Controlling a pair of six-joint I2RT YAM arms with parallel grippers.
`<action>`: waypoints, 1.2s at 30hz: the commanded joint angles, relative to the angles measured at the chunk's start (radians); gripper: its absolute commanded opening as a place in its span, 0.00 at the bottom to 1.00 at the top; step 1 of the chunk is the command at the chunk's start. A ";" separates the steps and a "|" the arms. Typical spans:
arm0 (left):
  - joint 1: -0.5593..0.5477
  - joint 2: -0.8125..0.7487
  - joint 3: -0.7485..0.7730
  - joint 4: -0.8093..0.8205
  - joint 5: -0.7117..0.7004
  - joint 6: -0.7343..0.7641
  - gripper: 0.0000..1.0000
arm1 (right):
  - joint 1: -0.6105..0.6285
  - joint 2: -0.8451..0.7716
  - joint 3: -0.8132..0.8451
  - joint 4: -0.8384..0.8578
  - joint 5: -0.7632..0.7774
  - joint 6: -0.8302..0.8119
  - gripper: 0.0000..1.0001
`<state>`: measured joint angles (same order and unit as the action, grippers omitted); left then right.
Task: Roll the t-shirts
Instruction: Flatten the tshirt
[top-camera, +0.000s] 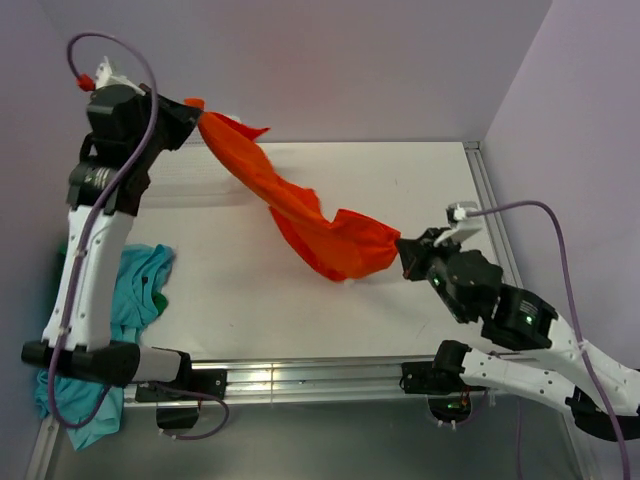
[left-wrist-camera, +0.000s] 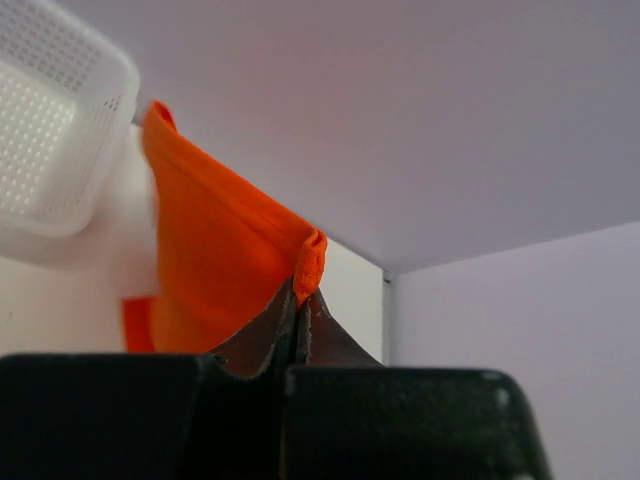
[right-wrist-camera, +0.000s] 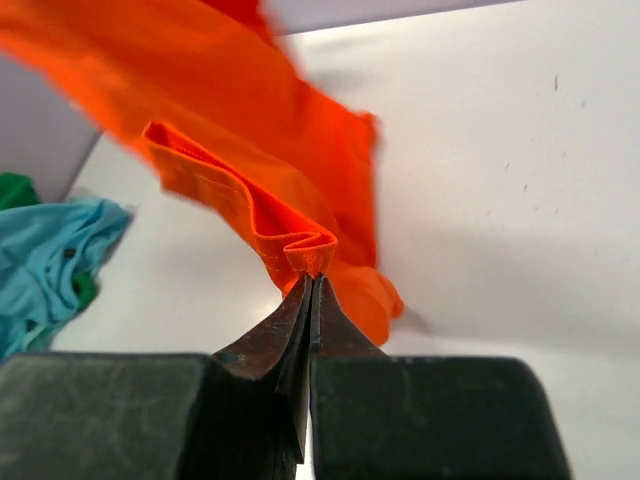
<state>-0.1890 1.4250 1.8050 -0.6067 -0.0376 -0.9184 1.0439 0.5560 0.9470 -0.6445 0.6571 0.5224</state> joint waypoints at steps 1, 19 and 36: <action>-0.015 -0.050 0.001 -0.163 -0.033 0.062 0.00 | -0.073 0.157 0.099 0.138 -0.031 -0.096 0.00; 0.086 -0.199 0.185 -0.396 -0.080 0.096 0.00 | -0.775 0.205 0.348 0.316 -0.889 -0.107 0.00; 0.086 -0.508 0.025 -0.419 -0.134 0.036 0.00 | -0.775 0.039 0.541 0.178 -0.817 -0.173 0.00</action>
<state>-0.1059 0.8345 1.8511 -1.0214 -0.1356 -0.8776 0.2741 0.4603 1.4673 -0.3687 -0.2684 0.3756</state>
